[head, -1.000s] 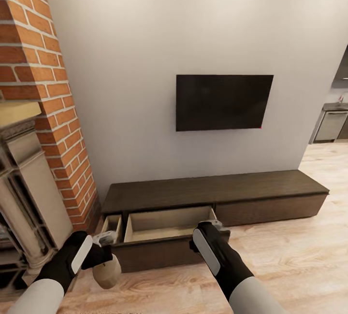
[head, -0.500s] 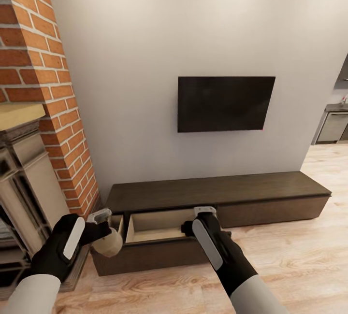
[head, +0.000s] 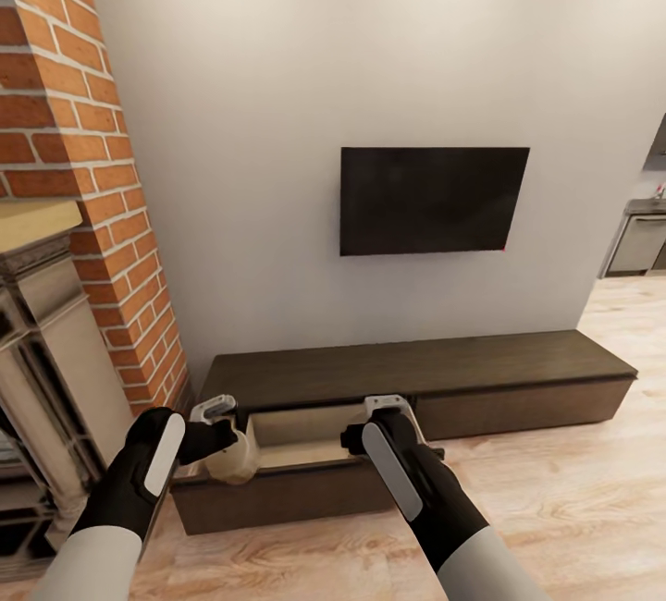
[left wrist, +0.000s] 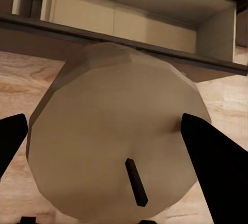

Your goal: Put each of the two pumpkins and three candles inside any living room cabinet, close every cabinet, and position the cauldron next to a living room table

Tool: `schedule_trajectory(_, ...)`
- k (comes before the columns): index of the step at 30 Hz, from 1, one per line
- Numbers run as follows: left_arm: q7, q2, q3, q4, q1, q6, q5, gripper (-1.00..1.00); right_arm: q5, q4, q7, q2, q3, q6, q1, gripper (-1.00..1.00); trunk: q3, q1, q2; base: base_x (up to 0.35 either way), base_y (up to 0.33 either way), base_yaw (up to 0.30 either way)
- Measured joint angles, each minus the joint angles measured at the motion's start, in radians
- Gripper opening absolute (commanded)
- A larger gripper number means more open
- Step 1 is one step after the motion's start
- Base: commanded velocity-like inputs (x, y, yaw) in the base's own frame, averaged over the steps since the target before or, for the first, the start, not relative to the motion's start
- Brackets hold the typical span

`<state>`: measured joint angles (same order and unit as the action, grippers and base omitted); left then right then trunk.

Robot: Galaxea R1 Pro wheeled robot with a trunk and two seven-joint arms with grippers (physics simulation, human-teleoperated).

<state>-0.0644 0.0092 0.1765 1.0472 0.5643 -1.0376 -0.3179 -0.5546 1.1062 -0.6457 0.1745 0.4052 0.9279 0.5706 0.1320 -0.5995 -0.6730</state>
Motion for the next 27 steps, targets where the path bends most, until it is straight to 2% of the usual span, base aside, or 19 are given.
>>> schedule_trajectory(24, 0.000, 0.002, 0.000, 0.000, -0.001, 0.000, 0.002, -1.00, -0.005, 0.000, -0.001, 0.000, 0.005, 0.001, 0.000, -1.00, 0.000, 0.000, 0.000, 0.329, 0.000, 0.000)
schedule_trajectory(26, 0.000, 0.001, -0.001, 0.000, 0.000, 0.000, 0.002, -1.00, -0.035, -0.002, -0.001, 0.000, 0.009, 0.001, 0.000, -1.00, 0.000, 0.000, 0.000, 0.331, 0.000, 0.000)
schedule_trajectory(27, 0.000, 0.001, 0.000, 0.000, -0.001, 0.000, 0.002, -1.00, -0.068, -0.005, 0.000, 0.000, 0.010, 0.001, 0.000, -1.00, 0.000, 0.000, 0.000, 0.331, 0.000, 0.000)
